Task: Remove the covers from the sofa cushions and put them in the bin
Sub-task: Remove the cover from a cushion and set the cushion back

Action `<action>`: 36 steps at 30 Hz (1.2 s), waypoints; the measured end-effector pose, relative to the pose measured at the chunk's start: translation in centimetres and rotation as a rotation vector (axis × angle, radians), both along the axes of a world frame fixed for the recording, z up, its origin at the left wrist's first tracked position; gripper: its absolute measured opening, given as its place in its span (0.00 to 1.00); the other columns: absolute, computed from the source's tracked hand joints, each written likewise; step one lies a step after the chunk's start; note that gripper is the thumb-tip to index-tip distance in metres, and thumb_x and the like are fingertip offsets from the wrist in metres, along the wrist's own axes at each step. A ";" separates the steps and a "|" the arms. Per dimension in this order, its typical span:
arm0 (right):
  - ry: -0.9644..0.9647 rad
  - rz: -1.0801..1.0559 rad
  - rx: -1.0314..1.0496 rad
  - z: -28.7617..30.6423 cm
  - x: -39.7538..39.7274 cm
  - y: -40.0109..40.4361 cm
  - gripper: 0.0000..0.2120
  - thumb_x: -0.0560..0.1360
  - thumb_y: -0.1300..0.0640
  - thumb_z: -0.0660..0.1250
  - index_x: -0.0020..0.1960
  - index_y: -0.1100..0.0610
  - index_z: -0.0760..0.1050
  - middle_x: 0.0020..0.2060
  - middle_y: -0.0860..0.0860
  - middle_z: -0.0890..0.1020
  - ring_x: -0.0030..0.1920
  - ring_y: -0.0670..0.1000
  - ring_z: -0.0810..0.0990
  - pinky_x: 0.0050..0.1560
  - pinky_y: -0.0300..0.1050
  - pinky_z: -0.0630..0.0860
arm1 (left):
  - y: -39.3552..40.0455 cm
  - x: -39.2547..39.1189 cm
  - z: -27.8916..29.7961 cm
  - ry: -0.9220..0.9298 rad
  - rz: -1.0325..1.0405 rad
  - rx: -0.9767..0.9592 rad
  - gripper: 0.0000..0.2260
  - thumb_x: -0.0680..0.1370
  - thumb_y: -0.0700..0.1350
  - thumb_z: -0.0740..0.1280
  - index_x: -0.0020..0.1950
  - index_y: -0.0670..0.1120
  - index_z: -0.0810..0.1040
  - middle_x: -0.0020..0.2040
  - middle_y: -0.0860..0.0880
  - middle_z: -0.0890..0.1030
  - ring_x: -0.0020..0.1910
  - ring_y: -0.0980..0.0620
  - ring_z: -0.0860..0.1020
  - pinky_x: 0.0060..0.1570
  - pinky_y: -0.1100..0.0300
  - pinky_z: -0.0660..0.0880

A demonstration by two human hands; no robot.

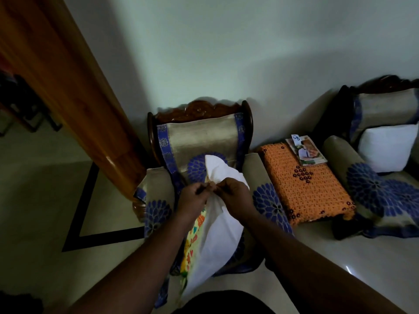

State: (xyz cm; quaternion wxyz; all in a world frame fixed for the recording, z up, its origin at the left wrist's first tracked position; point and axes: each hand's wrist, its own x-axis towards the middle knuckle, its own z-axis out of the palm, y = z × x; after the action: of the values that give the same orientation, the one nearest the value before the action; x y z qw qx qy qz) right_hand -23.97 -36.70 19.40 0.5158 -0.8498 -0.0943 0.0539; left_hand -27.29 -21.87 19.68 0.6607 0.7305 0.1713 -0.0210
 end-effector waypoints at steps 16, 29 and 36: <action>-0.008 -0.257 -0.088 -0.6 -0.4 -3.0 0.08 0.79 0.48 0.69 0.47 0.51 0.83 0.42 0.46 0.85 0.42 0.45 0.81 0.45 0.43 0.76 | -3.3 1.8 -0.4 -0.037 -0.007 0.276 0.05 0.79 0.46 0.70 0.52 0.46 0.83 0.46 0.50 0.84 0.47 0.53 0.82 0.47 0.57 0.79; -0.006 -0.250 -0.094 -0.1 -1.0 -3.4 0.12 0.81 0.47 0.66 0.51 0.55 0.82 0.43 0.49 0.84 0.44 0.48 0.82 0.49 0.47 0.78 | -4.6 1.7 0.5 -0.050 -0.067 0.106 0.08 0.80 0.41 0.69 0.58 0.45 0.83 0.52 0.49 0.85 0.52 0.52 0.83 0.50 0.58 0.80; -0.096 -0.267 -0.188 0.9 -1.9 -4.1 0.11 0.82 0.49 0.64 0.50 0.54 0.81 0.44 0.50 0.85 0.45 0.50 0.82 0.48 0.48 0.76 | -5.8 1.3 1.3 -0.009 0.012 -0.031 0.05 0.80 0.41 0.69 0.53 0.49 0.82 0.49 0.49 0.85 0.48 0.55 0.82 0.43 0.63 0.81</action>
State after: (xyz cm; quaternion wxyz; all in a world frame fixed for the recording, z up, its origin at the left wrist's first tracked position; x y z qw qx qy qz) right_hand -25.84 -40.79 20.29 0.4314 -0.9009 0.0006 -0.0472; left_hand -26.03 -27.65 20.97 0.6730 0.7191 0.1723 -0.0162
